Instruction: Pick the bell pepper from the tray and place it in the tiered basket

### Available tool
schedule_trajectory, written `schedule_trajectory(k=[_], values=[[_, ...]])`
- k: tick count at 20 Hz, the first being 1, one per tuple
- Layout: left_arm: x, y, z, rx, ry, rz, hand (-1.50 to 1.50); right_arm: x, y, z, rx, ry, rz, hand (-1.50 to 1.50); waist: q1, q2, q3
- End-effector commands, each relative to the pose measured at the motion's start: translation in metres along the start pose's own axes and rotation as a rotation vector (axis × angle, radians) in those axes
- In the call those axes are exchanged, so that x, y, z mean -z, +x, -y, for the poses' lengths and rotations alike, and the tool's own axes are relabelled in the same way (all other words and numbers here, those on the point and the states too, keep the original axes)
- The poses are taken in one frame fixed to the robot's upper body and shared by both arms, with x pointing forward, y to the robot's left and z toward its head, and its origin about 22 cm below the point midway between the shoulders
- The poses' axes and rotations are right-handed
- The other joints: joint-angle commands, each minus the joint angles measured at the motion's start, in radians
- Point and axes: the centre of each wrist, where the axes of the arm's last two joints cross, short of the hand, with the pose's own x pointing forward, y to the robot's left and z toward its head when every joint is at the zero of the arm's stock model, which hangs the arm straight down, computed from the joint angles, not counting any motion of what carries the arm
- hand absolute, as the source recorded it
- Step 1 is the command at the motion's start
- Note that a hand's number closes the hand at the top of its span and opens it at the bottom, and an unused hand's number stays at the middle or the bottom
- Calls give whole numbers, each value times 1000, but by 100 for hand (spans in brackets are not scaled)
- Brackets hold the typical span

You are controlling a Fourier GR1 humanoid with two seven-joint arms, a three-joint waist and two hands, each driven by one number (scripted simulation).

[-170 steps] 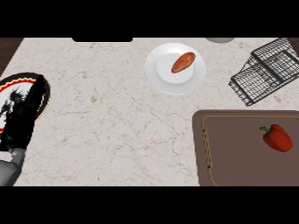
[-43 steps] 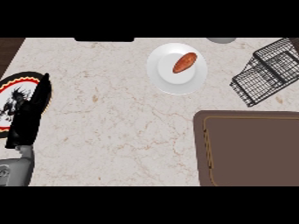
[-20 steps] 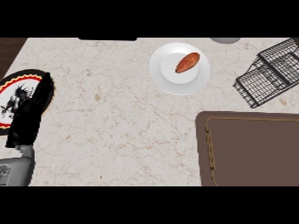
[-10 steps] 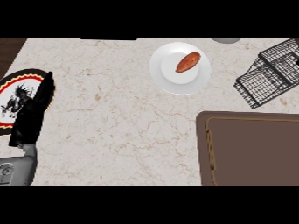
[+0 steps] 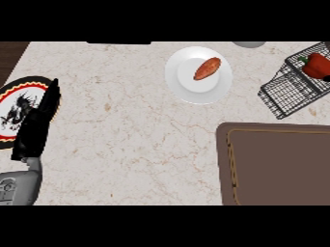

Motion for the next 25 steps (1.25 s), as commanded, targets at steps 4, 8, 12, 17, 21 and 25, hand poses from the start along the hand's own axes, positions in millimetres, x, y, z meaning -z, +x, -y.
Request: schedule_trajectory(k=[4,8,12,17,21,25], values=[[-14,-11,-2,2,0,-20,0,-8,1,42,163,-162,39,-150,-5,-5,0],[5,6,-22,-5,-1,10,0,-27,1,92,176,-240,-32,-150,3,0,0],[4,13,-4,3,-3,-4,0,-75,-28,120,240,-220,-146,-150,-4,2,2],[0,1,7,5,-7,9,0,-112,-43,138,281,-178,-202,-150,10,13,3],[3,13,0,-21,2,19,0,-154,-62,147,317,-210,-169,-150,11,14,7],[1,9,4,-13,-11,20,0,-175,-68,155,402,-223,-148,-150,10,17,10]])
